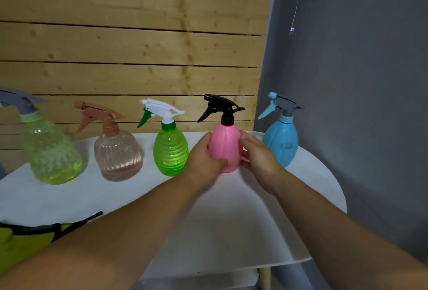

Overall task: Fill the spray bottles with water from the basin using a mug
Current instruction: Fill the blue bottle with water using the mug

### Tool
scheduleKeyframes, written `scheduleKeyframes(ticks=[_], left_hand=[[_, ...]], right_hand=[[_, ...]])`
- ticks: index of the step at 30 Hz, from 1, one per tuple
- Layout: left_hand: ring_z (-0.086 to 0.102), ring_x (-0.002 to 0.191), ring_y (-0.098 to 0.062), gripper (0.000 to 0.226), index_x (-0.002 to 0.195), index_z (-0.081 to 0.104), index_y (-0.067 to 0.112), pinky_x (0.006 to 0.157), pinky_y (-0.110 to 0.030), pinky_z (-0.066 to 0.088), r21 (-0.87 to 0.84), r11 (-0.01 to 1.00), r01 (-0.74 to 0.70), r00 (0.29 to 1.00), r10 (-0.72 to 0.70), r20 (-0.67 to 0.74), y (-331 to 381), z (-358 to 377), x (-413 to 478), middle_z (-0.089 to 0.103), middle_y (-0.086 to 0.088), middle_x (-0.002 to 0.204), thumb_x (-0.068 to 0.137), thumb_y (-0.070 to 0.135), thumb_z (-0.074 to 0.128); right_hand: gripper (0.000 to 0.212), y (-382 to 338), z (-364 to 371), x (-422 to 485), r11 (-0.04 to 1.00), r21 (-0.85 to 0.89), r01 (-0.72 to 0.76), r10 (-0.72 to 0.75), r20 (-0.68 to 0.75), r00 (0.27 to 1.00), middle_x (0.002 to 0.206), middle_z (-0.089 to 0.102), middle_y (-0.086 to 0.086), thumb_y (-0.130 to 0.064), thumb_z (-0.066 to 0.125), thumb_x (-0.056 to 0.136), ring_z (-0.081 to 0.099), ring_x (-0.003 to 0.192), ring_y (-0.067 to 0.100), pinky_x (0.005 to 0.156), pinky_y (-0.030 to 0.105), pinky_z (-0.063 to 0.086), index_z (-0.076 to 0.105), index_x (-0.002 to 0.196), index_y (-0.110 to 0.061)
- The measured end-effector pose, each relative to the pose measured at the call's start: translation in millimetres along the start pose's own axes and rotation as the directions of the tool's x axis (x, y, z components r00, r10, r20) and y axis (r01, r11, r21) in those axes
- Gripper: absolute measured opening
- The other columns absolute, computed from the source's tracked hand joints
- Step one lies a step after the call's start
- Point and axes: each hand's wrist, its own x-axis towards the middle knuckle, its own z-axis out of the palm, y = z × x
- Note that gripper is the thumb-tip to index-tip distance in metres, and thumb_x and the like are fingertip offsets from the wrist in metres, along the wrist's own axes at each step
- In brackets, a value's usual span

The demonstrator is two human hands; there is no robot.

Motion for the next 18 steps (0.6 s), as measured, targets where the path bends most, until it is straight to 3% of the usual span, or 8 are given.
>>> scheduleKeyframes(ticks=[8, 12, 14, 16, 18], left_hand=[[0.065, 0.104, -0.031, 0.07, 0.135, 0.052, 0.021, 0.091, -0.049, 0.056, 0.085, 0.996, 0.019, 1.0, -0.019, -0.006, 5.4, 0.6, -5.9, 0.066, -0.007, 0.117, 0.074, 0.006, 0.082], [0.062, 0.115, -0.032, 0.077, 0.143, 0.042, 0.012, 0.088, -0.031, 0.048, 0.21, 0.974, 0.089, 0.996, -0.081, -0.044, 8.8, -0.8, -16.1, 0.061, -0.009, 0.125, 0.078, 0.022, 0.084], [0.06, 0.115, -0.033, 0.08, 0.145, 0.039, 0.011, 0.084, -0.029, 0.043, 0.243, 0.961, 0.134, 0.986, -0.105, -0.132, 9.2, -3.6, -26.5, 0.058, -0.01, 0.125, 0.08, 0.03, 0.083], [0.061, 0.101, -0.029, 0.062, 0.127, 0.045, 0.015, 0.071, -0.03, 0.043, 0.239, 0.967, 0.082, 0.985, -0.042, -0.17, 12.4, -4.0, -38.1, 0.057, -0.004, 0.111, 0.08, 0.034, 0.082], [0.061, 0.088, -0.024, 0.046, 0.11, 0.046, 0.021, 0.064, -0.03, 0.043, 0.206, 0.979, 0.001, 0.99, 0.029, -0.14, 18.4, 0.0, -45.0, 0.055, 0.002, 0.096, 0.079, 0.035, 0.077]], right_hand=[[0.039, 6.1, 1.1, 1.9, 0.999, -0.032, 0.03, -0.03, 0.0, 1.0, 0.133, 0.059, -0.002, -0.039, 0.036, 0.106, 0.059, 0.117, 0.015, 0.097, 0.034, 0.052, 0.046, 0.143, -0.034], [0.054, 6.0, -0.2, -6.5, 0.989, -0.147, 0.006, -0.017, -0.074, 0.997, 0.152, 0.042, -0.001, -0.05, 0.037, 0.103, 0.045, 0.136, 0.022, 0.115, 0.048, 0.037, 0.033, 0.153, -0.028], [0.049, 3.8, -4.5, -15.0, 0.971, -0.236, 0.036, -0.073, -0.148, 0.986, 0.145, 0.05, -0.001, -0.05, 0.038, 0.103, 0.05, 0.13, 0.02, 0.111, 0.048, 0.041, 0.044, 0.145, -0.026], [0.032, 1.5, -15.0, -23.2, 0.95, -0.296, 0.1, -0.177, -0.246, 0.953, 0.12, 0.062, -0.005, -0.049, 0.041, 0.101, 0.06, 0.111, 0.016, 0.1, 0.045, 0.05, 0.057, 0.12, -0.029], [0.018, -4.4, -30.7, -28.0, 0.936, -0.326, 0.134, -0.263, -0.396, 0.88, 0.095, 0.063, -0.009, -0.048, 0.048, 0.097, 0.062, 0.09, 0.011, 0.081, 0.036, 0.054, 0.058, 0.095, -0.033]])
